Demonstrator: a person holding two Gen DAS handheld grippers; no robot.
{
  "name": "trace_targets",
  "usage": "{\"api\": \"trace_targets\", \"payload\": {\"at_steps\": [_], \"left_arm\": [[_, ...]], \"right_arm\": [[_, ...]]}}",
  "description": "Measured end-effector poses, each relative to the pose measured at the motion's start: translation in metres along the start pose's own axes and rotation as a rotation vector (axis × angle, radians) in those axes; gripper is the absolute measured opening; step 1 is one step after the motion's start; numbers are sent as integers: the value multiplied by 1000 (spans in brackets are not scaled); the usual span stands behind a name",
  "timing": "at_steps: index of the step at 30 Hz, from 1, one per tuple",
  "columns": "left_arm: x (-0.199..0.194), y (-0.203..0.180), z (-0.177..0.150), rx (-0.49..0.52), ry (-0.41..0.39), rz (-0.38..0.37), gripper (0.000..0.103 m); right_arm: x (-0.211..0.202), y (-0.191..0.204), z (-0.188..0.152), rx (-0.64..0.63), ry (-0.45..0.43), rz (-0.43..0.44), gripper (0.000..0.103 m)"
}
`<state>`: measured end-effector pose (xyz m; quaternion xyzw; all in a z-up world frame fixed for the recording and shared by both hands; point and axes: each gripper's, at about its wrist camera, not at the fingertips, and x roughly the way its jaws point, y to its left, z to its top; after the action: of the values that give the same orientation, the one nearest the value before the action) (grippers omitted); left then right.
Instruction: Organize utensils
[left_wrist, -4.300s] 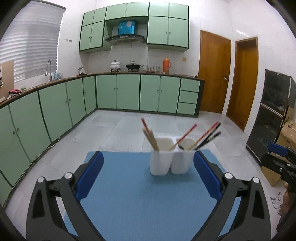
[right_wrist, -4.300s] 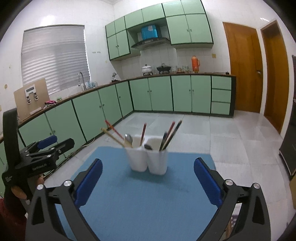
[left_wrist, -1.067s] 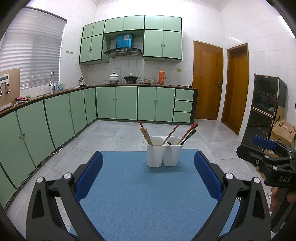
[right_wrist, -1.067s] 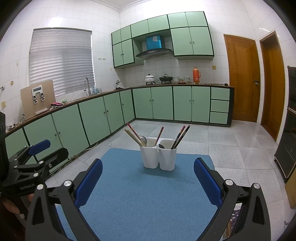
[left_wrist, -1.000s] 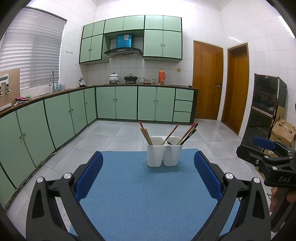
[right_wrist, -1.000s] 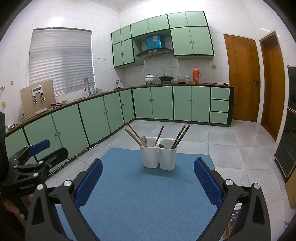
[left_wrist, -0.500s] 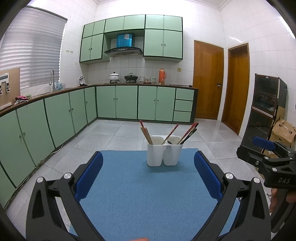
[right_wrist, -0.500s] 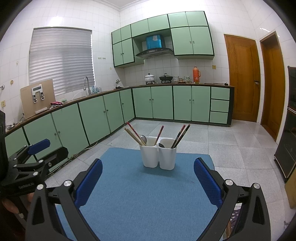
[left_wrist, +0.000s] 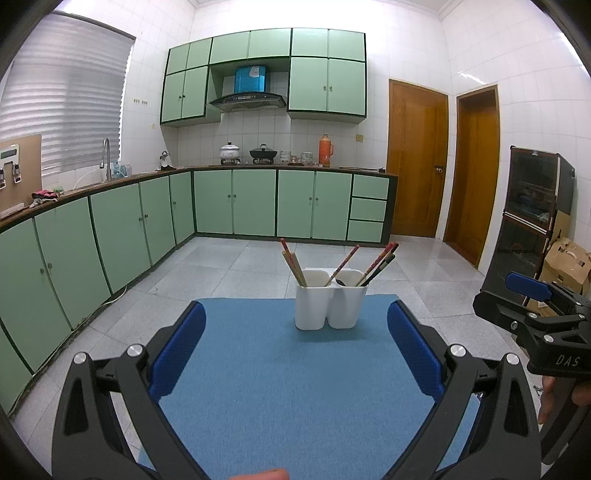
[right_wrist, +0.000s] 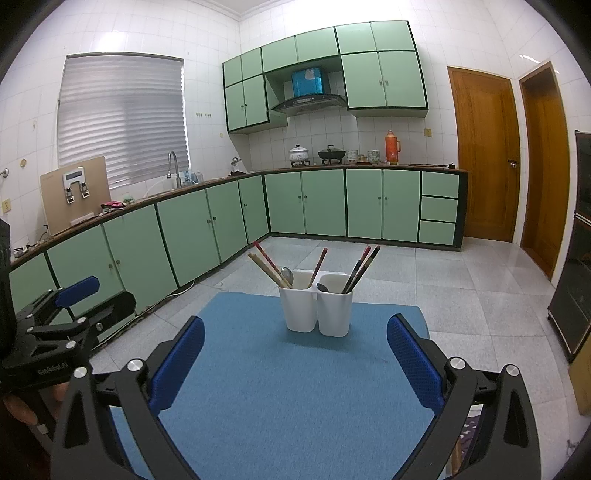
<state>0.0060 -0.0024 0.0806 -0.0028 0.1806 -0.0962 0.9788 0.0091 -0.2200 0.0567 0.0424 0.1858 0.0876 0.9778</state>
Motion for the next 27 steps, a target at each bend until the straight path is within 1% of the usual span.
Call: {"api": "trace_targets", "payload": {"at_steps": [27], "left_arm": [[0, 1, -4, -7, 6, 3, 96]], "right_arm": [[1, 0, -1, -2, 4, 1, 97]]}}
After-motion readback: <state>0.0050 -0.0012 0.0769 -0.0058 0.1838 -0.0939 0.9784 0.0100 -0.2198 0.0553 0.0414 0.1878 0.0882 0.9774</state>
